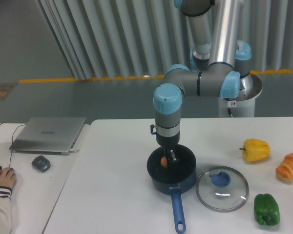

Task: Place the egg in the pot
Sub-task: 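Lower the egg into the saucepan and open the gripper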

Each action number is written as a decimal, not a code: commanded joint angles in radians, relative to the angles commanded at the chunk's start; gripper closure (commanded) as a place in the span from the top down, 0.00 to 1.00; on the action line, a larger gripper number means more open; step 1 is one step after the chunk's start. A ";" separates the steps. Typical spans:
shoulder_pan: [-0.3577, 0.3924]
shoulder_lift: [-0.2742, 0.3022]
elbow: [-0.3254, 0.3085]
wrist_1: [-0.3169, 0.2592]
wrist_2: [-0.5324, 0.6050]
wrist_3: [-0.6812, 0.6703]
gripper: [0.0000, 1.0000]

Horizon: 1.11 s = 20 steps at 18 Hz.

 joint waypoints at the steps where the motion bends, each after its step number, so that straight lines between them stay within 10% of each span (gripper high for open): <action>1: -0.002 0.000 0.000 0.000 0.000 0.002 0.36; 20: -0.014 -0.022 -0.011 0.020 0.011 0.003 0.37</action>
